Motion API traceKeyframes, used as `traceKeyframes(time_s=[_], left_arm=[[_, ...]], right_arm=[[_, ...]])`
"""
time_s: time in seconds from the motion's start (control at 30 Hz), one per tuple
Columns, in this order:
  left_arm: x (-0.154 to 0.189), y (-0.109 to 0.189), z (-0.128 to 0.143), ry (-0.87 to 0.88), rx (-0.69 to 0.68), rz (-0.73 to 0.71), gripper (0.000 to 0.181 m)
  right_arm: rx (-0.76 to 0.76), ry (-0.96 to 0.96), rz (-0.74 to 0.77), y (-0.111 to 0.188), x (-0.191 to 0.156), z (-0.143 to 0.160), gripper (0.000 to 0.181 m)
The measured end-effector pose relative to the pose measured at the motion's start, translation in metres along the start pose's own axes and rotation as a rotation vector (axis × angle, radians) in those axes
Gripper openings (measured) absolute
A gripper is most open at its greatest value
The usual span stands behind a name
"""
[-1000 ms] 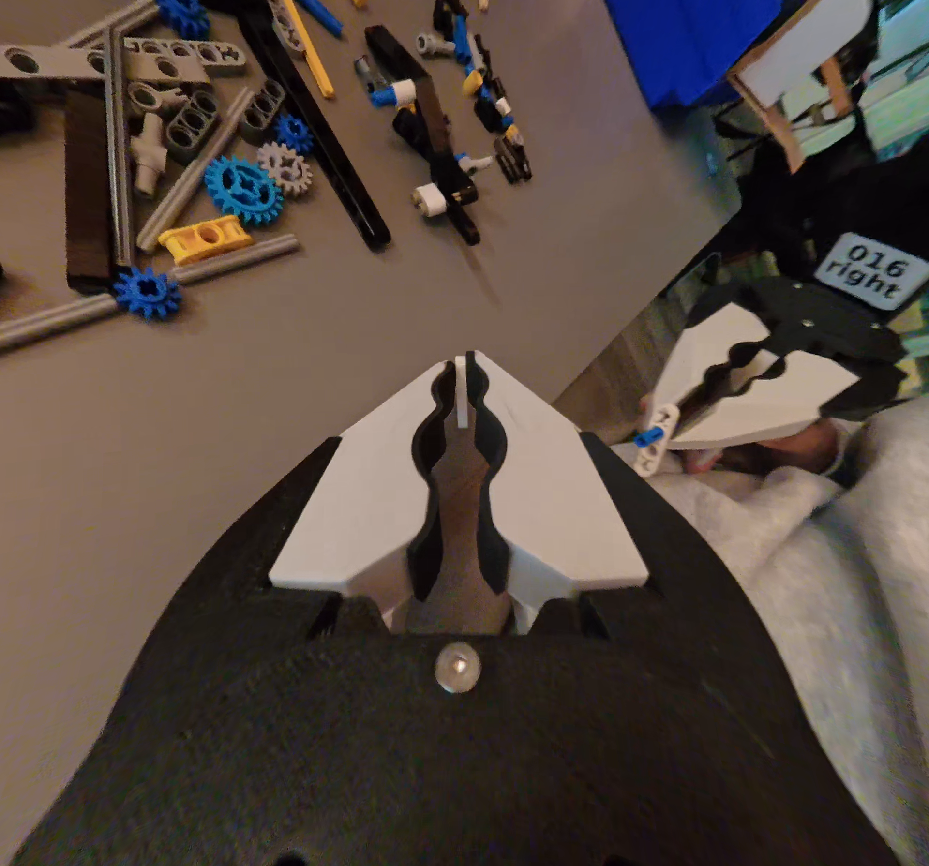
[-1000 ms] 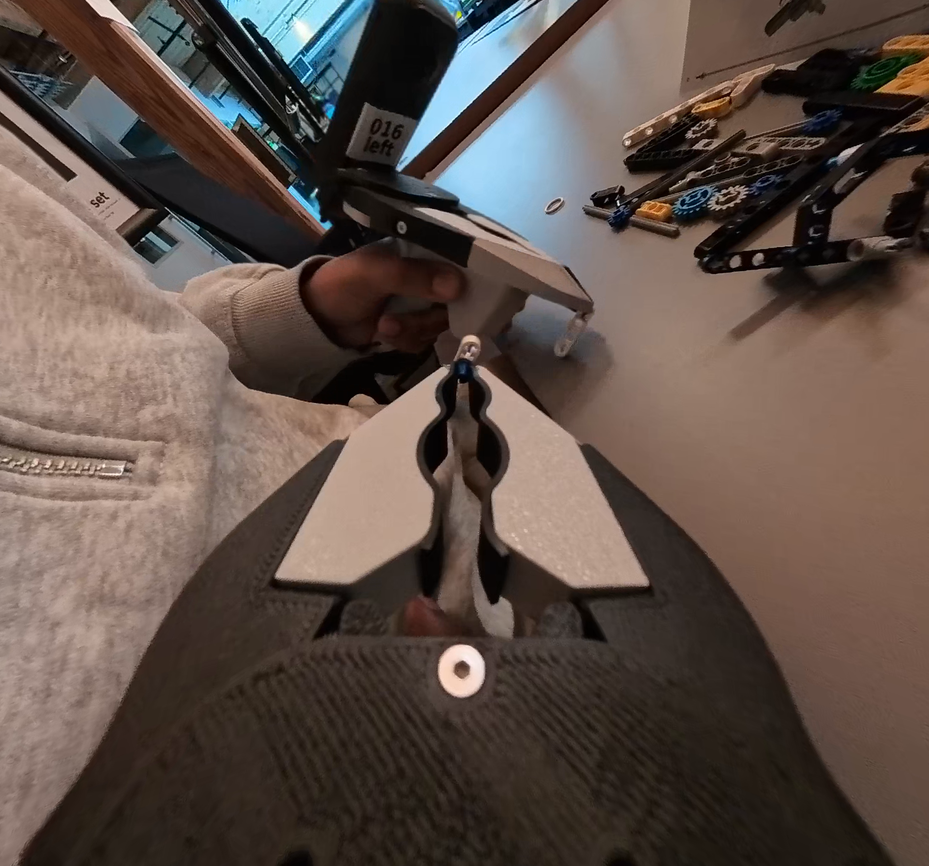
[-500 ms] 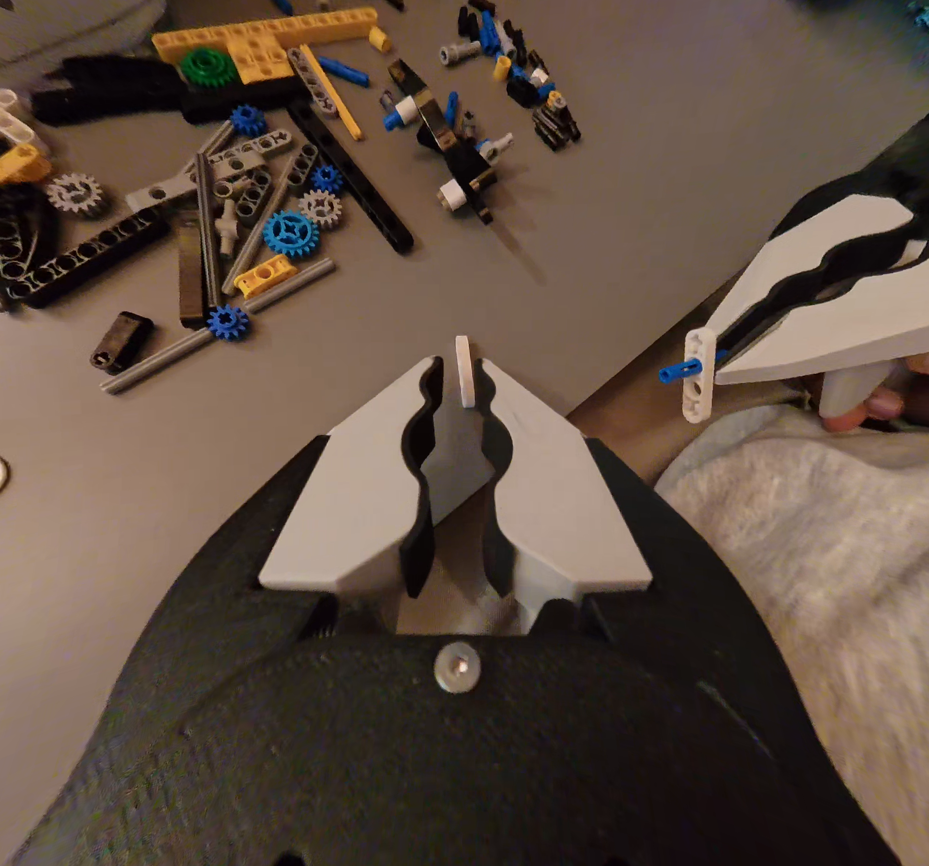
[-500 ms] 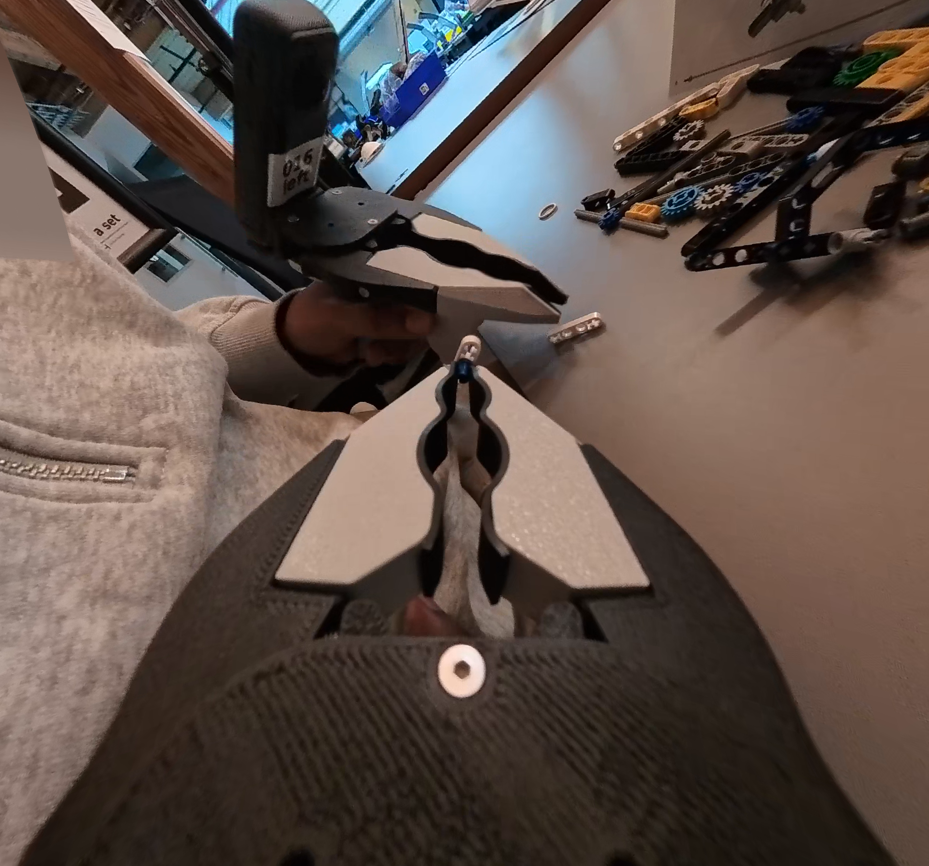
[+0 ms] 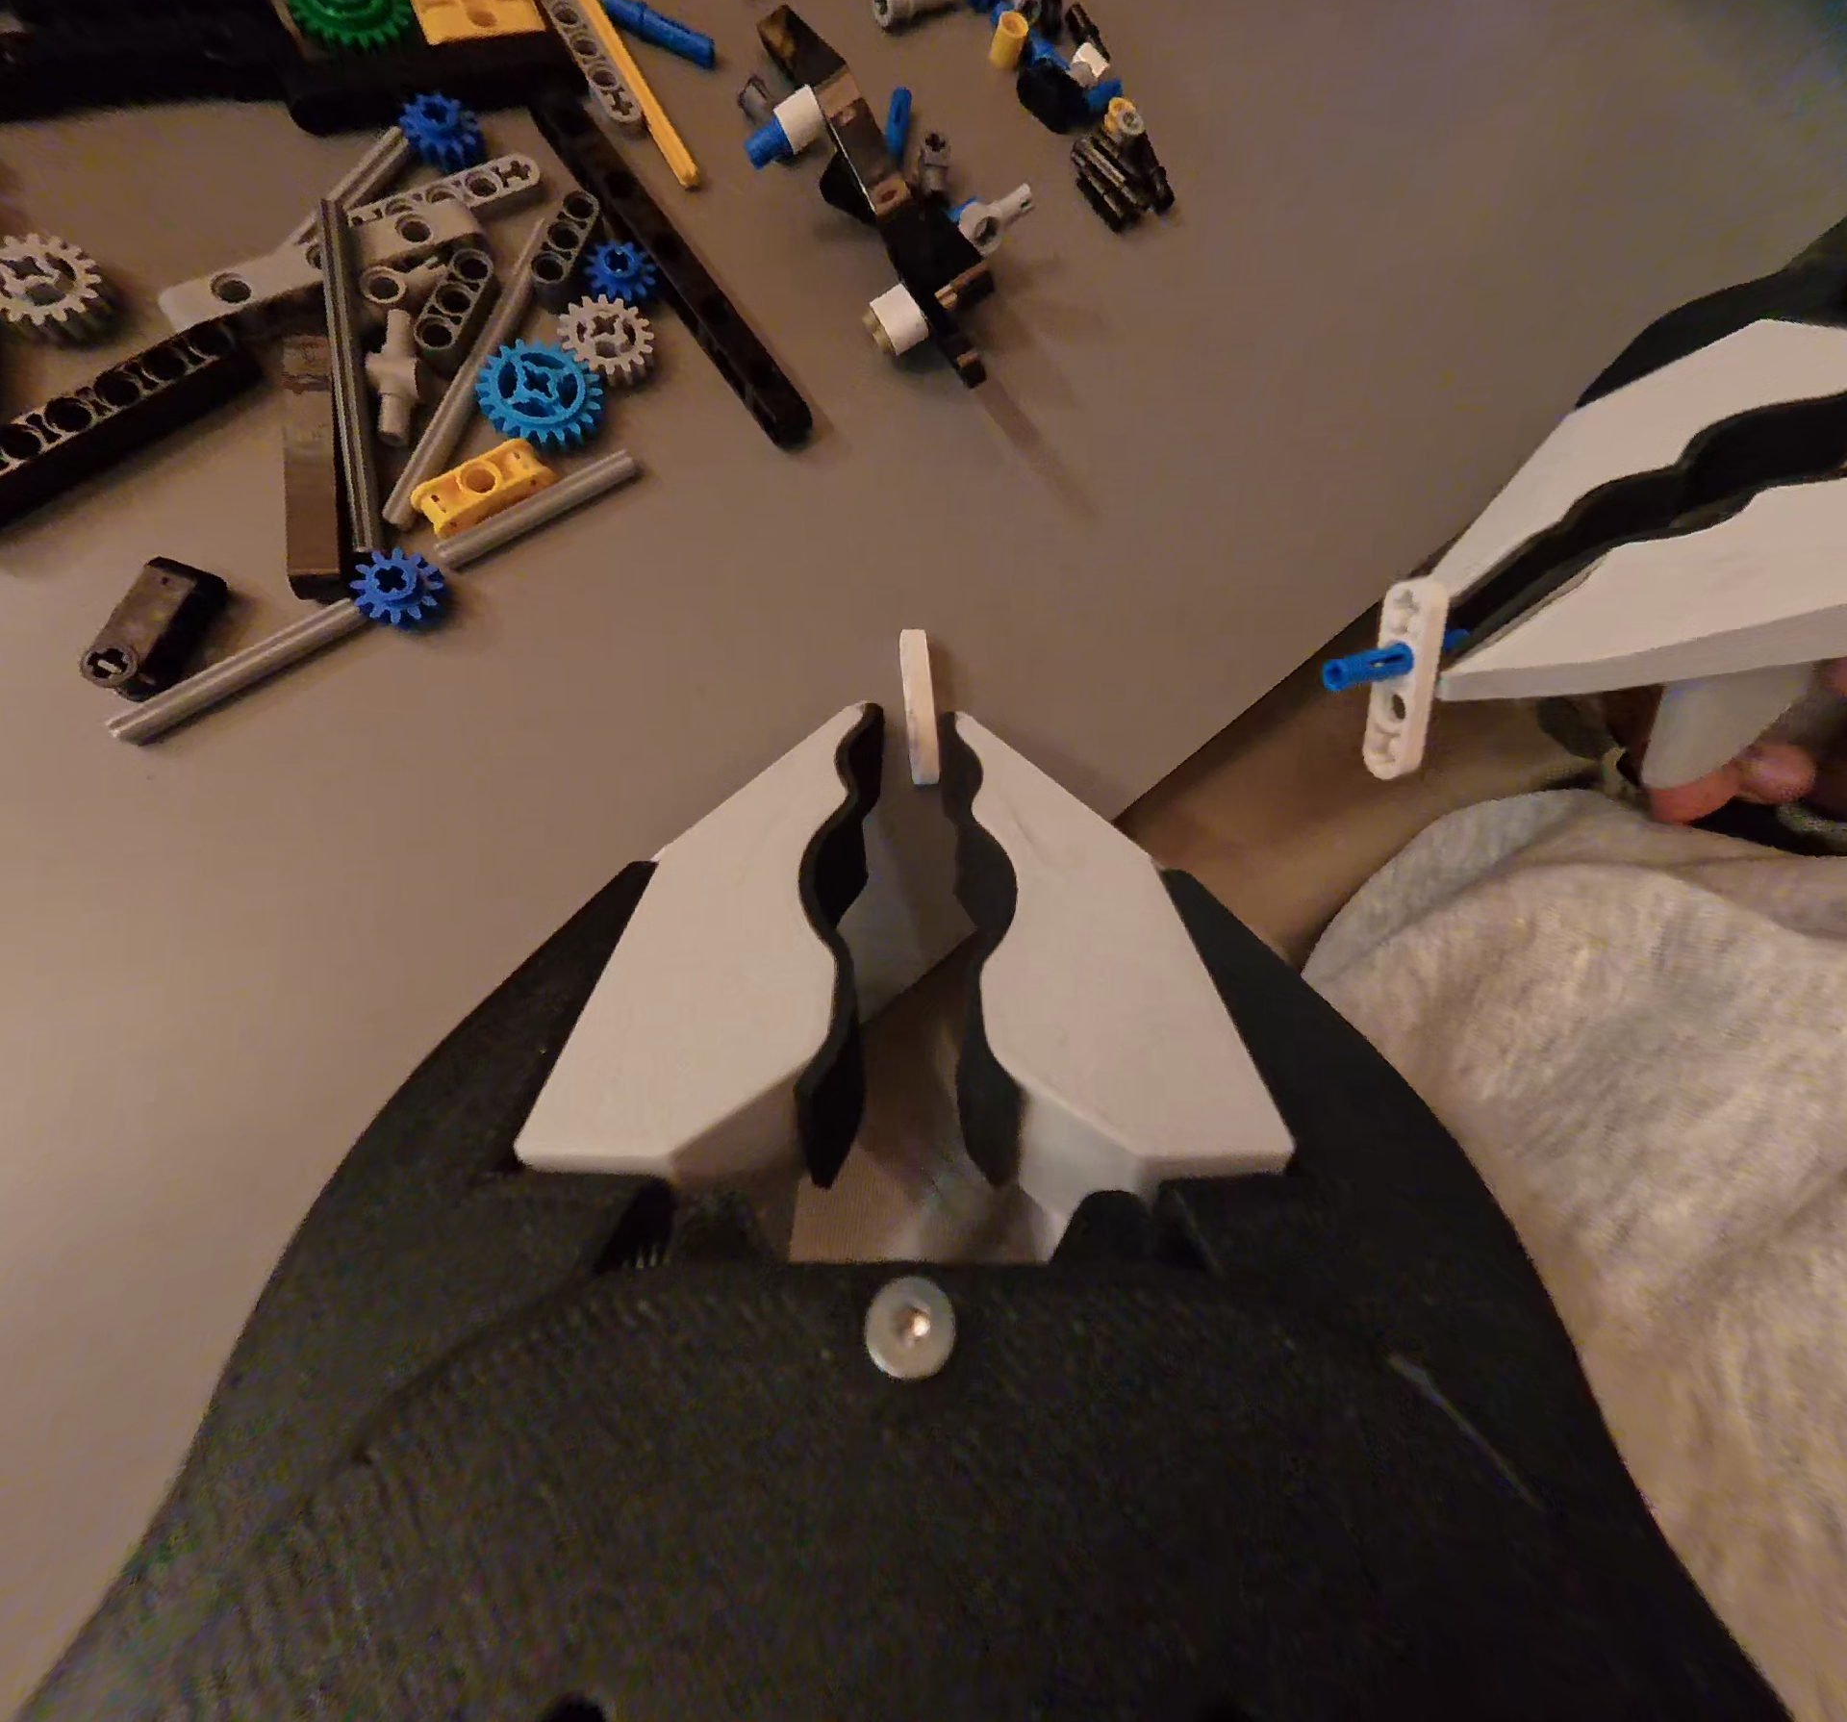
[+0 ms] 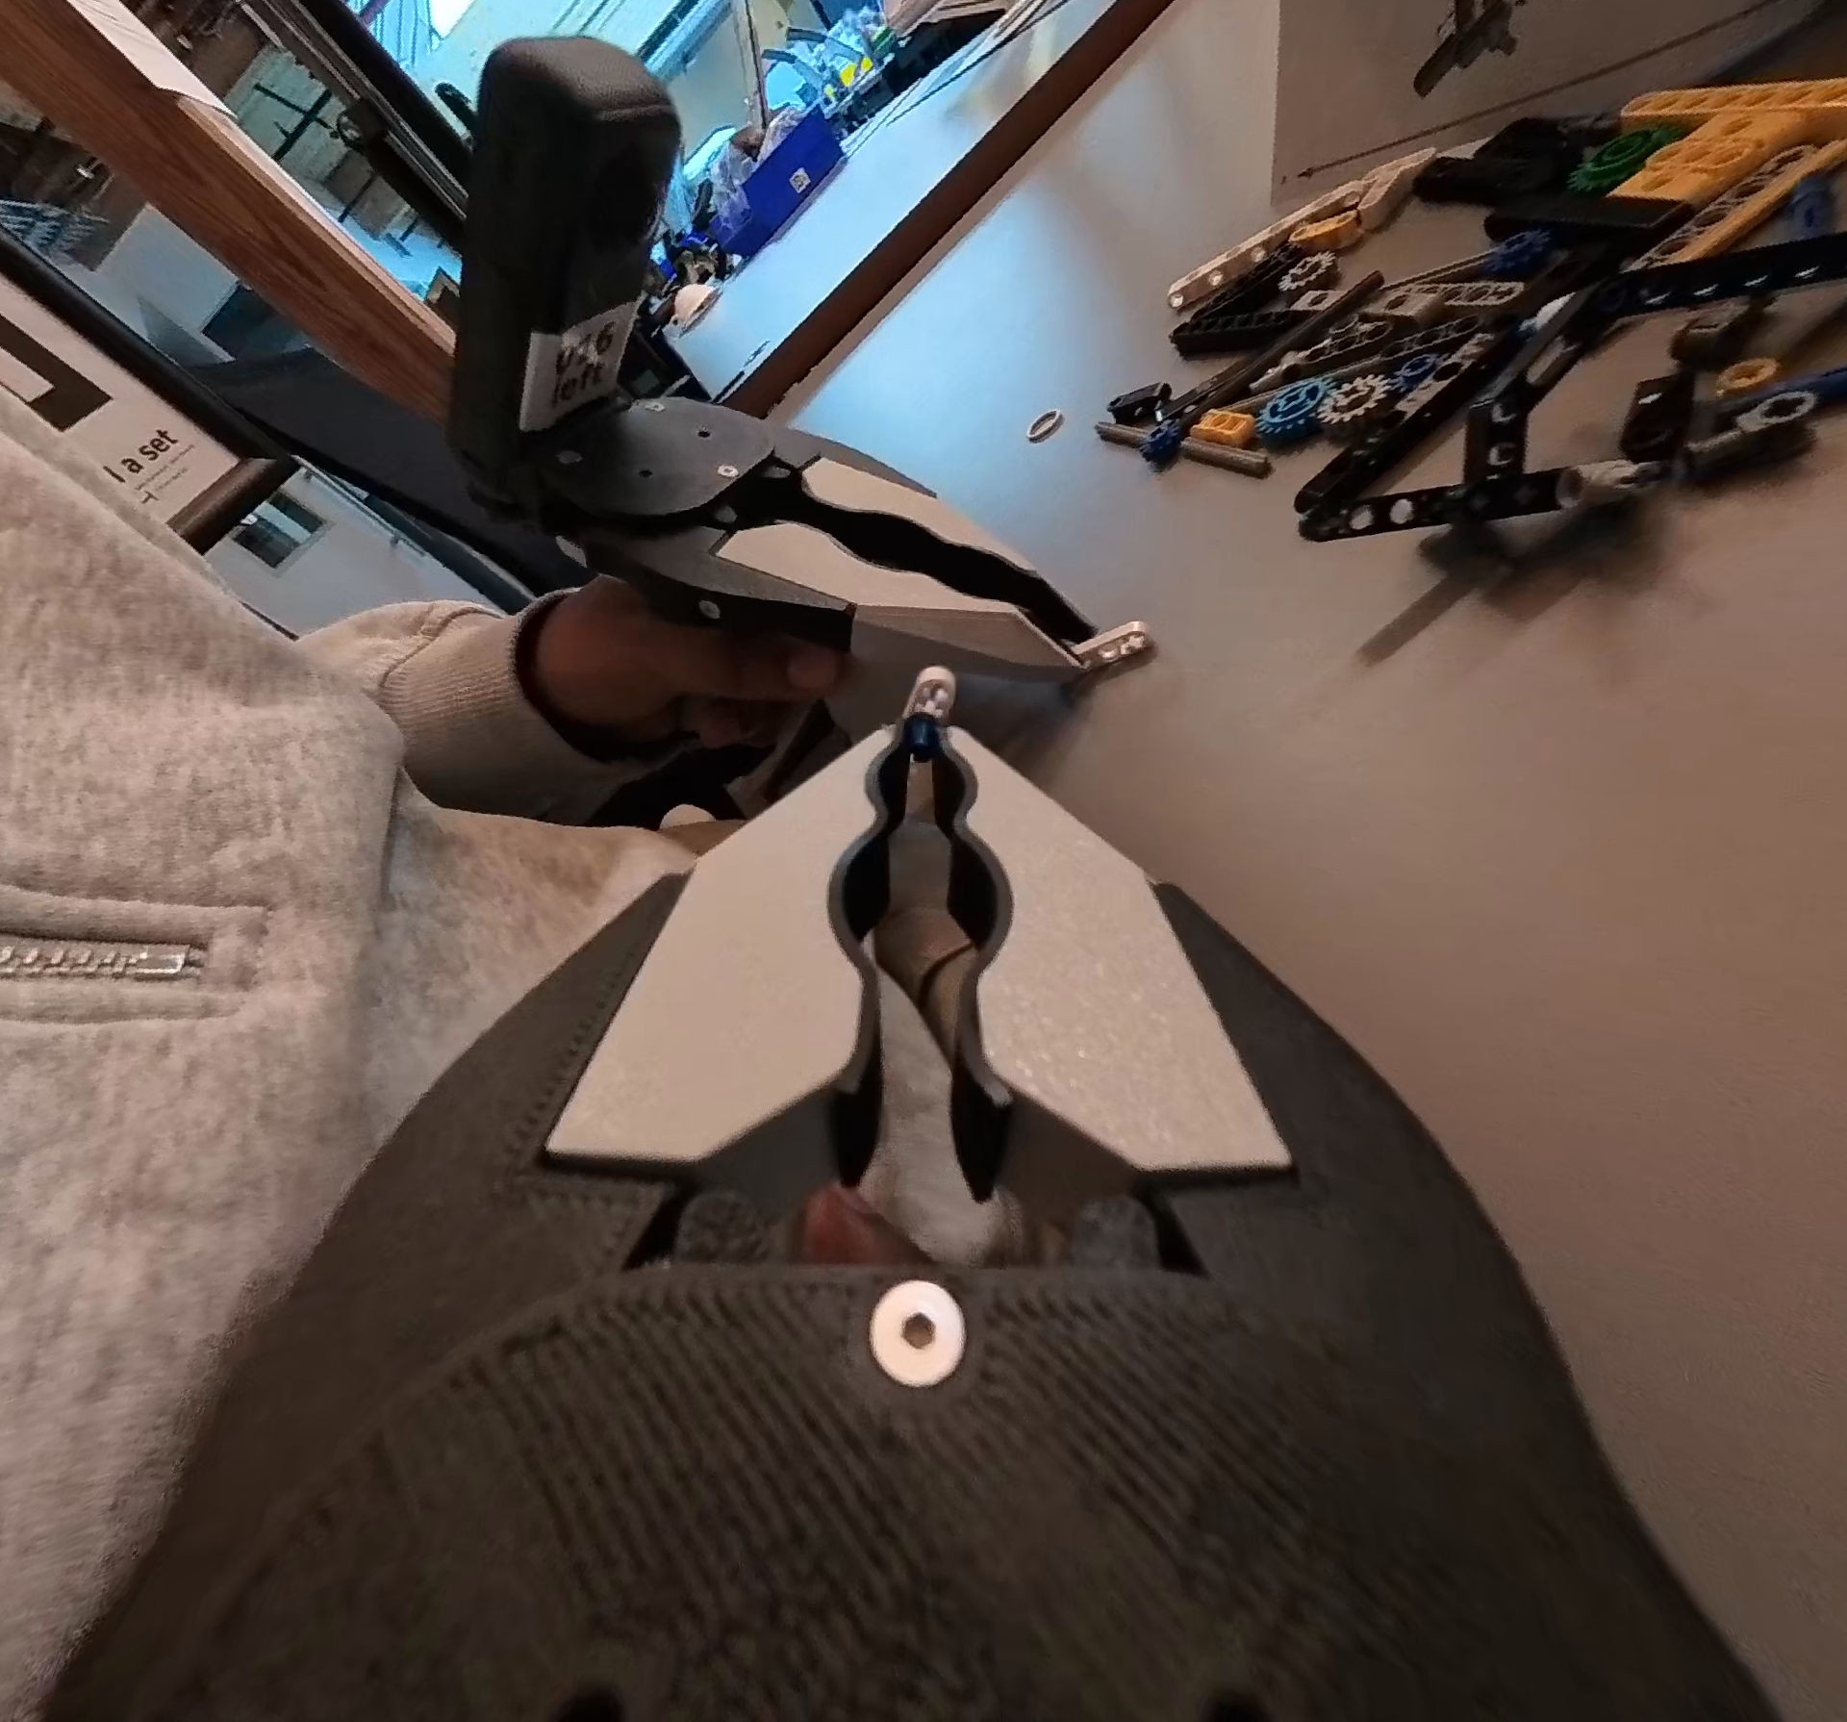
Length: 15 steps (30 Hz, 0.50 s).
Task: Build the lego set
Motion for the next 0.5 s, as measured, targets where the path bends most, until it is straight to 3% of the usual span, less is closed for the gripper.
traceKeyframes(time_s=[0.2, 0.5], left_arm=[[0.003, 0.0, 0.001, -0.01, 0.002, 0.012, 0.003], [0.002, 0.001, -0.009, 0.127, 0.173, 0.171, 0.003]], right_arm=[[0.012, 0.005, 0.059, 0.002, 0.009, -0.003, 0.002], [-0.008, 0.117, 0.152, -0.008, 0.013, -0.012, 0.002]])
Point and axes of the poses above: each gripper's, where its closed fingertips meet, y back along the fingers, z out of its underside, x = y × z across the jaws, the point moved 9 cm from there along y, back along the fingers, and after that the axes turned 3 degrees about x, right-handed, at the moved point
